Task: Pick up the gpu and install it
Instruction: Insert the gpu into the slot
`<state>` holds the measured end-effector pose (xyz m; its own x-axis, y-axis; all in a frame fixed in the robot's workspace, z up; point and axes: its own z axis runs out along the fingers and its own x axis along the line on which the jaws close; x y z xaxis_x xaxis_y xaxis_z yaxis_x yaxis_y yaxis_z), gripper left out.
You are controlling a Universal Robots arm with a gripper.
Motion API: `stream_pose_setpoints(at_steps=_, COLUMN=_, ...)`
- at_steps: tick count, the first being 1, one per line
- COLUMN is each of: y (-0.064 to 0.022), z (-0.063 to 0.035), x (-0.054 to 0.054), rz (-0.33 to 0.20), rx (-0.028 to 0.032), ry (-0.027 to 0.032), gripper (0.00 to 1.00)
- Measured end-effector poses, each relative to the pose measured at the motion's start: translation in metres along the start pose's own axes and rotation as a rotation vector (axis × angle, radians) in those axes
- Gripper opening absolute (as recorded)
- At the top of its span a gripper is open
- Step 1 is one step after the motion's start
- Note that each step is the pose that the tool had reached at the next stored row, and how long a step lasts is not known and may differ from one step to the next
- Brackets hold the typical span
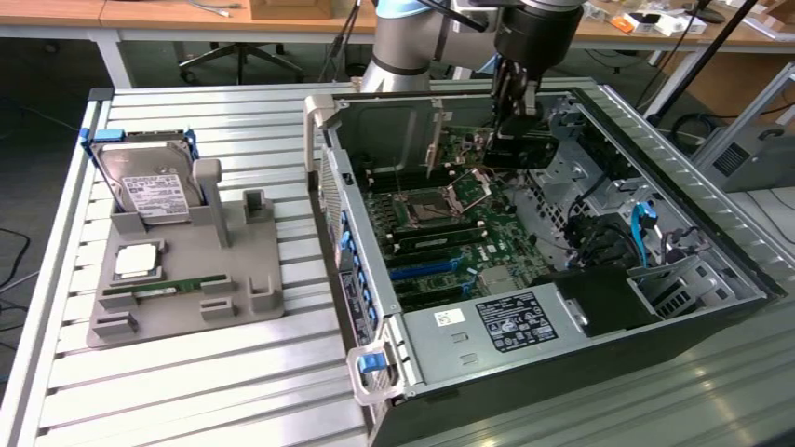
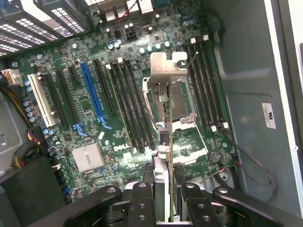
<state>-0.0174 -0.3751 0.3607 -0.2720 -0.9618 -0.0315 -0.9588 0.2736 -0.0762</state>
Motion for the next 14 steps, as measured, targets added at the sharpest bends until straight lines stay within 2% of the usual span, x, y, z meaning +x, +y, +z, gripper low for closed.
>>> stream_pose_setpoints(at_steps=14, y=-0.0002, z=0.0, x=0.0, rz=-0.042, rx=-0.0013, ry=-0.003, gripper=0.27)
